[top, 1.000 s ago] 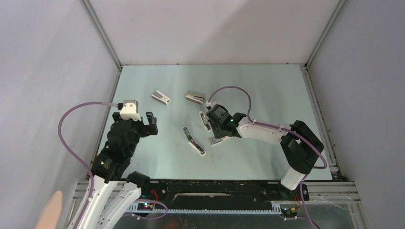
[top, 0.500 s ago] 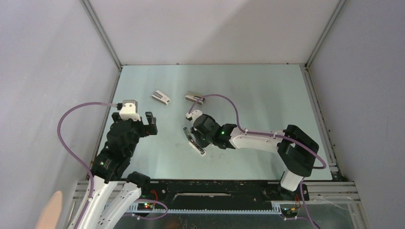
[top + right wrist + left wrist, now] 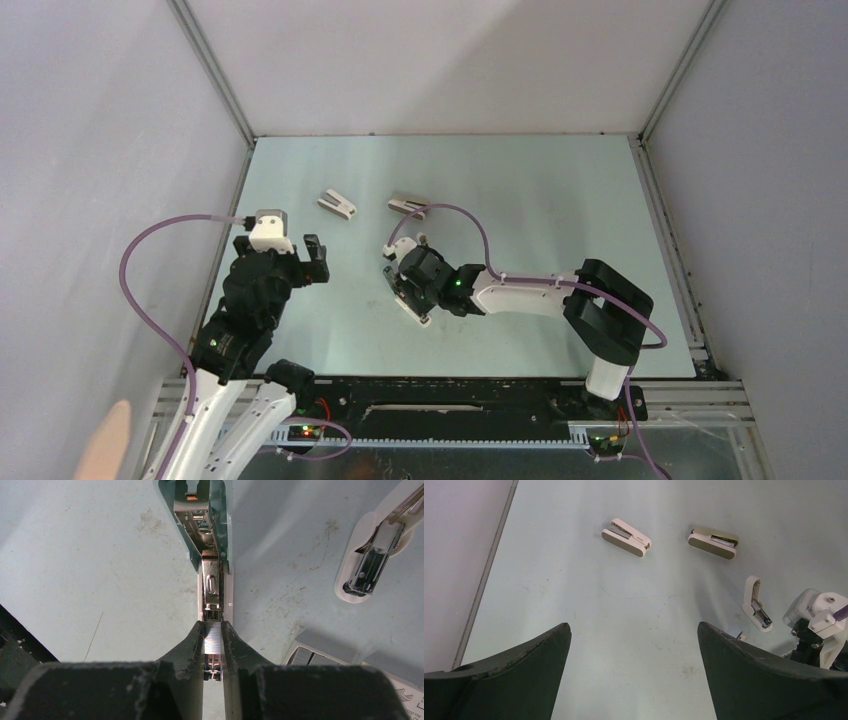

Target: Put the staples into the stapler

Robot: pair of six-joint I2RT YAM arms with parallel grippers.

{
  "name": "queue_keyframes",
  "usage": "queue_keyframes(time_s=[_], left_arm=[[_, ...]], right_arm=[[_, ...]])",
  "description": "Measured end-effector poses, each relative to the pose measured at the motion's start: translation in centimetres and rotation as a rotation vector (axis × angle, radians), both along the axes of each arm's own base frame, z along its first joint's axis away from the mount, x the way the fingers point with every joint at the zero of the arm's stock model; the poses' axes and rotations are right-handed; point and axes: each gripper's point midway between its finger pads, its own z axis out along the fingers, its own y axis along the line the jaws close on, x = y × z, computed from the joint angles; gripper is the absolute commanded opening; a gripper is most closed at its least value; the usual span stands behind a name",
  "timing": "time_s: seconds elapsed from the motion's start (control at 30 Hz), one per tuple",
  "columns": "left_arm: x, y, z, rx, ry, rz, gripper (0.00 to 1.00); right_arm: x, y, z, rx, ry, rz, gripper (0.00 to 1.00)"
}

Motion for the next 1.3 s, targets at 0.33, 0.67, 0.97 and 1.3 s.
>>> queue_keyframes(time_s=[0.33,0.67,0.97,1.3], left_arm=[[0.00,0.03,0.00,0.000,0.000,0.002,1.00],[0.01,0.04,-0.01,0.000,0.000,0.002,1.00],[0.01,0.06,-0.01,0.000,0.000,0.003,1.00],[0.03,0.05,-0.03,0.001,0.001,0.003,1.00]], right_arm=[[-0.10,0.03,-0.06,-0.015,-0.021,0.019,0.14],[-0.18,-0.02,-0.57,-0.028,-0.018,0.025,0.14],[-0.19,-0.05,-0.69,-0.032,-0.018,0.026,0.13],[-0.08,-0.18,-0.74,-0.037,-0.022,0.021,0.13]])
